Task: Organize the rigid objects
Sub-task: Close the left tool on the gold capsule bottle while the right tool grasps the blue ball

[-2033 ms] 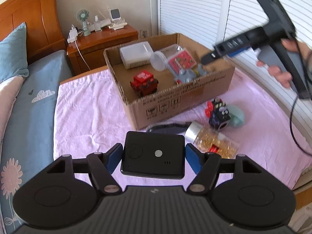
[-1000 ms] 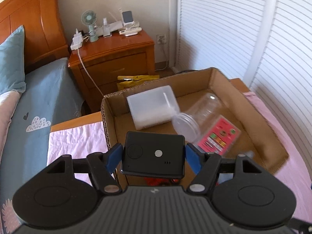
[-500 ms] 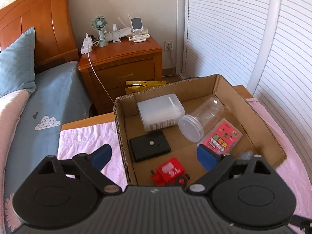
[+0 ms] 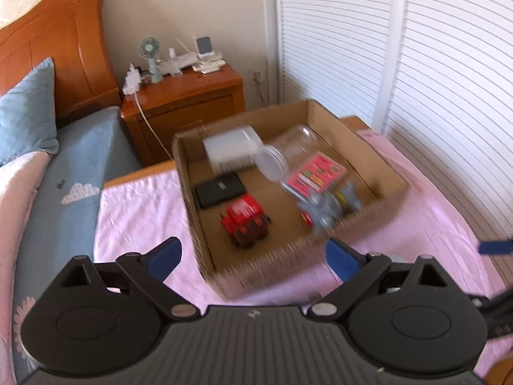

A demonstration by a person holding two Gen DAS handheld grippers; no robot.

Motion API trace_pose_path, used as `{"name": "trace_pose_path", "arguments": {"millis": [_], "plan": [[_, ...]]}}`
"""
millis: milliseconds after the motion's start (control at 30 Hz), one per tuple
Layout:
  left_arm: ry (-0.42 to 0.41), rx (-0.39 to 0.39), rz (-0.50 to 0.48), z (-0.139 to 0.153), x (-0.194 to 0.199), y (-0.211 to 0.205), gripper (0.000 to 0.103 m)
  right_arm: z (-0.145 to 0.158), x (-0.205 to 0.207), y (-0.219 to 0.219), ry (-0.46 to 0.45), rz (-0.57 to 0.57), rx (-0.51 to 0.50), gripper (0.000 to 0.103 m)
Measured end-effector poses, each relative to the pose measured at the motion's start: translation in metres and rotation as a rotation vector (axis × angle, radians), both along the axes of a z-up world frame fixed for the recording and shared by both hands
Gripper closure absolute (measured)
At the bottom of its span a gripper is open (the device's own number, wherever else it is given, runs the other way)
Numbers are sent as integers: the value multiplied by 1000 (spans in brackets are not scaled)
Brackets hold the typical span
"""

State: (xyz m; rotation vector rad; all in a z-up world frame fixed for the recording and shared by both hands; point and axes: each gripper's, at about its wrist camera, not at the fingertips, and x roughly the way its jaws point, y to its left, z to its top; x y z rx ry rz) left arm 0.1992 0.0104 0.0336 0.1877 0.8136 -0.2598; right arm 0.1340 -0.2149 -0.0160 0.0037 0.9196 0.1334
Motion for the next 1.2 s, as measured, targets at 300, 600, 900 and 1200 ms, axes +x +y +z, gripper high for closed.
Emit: {"name": "trace_pose_path", "arguments": {"millis": [300,600,900,1200], "plan": [[73,-3,-111,-44,-52,-12,7,-29,-8,-13,73,-17,-40,0],[144,-9,-245,-86,-83,-20,7,-44,-13,-14,104,-6,-42,0],[132,8,-280,-115,-82,-20,0,-50,-12,-12,111,-2,-53,0],[79,-46,-332,-122,-69,-16,0,-54,-14,1,87,58,-117,0]]}}
